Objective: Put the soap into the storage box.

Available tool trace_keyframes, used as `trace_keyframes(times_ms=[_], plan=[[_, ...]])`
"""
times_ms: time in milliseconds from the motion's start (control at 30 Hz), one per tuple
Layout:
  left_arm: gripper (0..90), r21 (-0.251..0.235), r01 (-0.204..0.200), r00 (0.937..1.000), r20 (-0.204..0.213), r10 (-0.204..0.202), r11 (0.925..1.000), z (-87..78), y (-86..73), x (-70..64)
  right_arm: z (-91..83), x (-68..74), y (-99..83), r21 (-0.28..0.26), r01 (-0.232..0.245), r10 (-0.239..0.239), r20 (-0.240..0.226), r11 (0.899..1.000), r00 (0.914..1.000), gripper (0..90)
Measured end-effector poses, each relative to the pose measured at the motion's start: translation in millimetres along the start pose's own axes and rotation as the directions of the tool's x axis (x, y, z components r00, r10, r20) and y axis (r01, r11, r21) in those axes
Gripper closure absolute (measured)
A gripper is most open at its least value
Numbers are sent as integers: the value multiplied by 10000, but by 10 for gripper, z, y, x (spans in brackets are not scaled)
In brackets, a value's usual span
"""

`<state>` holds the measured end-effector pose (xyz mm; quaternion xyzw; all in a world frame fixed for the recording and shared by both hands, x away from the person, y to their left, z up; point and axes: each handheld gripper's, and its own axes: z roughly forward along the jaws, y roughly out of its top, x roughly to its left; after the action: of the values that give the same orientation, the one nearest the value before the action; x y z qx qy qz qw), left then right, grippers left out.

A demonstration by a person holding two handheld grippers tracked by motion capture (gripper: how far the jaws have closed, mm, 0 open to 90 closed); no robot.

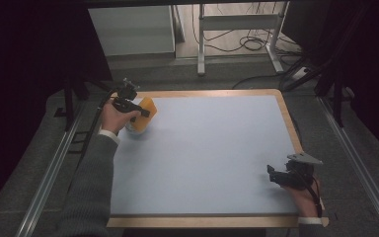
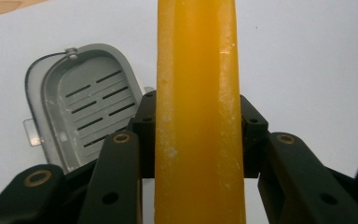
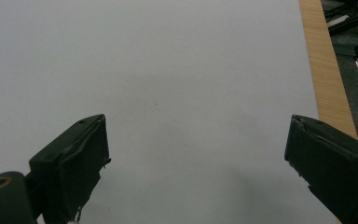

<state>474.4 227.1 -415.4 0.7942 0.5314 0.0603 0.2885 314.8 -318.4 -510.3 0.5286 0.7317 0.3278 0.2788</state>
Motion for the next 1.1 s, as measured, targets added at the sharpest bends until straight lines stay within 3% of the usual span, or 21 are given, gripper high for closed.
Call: trace_keyframes(times_ms=[533,1100], plan=[[610,145,421,9991,32,-422,9990,99,-15,164,-7,-29,-7,0,-13,13,72,10000,10000,63],[610,-96,977,9951,-124,-979,9952,127,15,361,0,-29,-13,45,-30,29,96,10000,9999,63]])
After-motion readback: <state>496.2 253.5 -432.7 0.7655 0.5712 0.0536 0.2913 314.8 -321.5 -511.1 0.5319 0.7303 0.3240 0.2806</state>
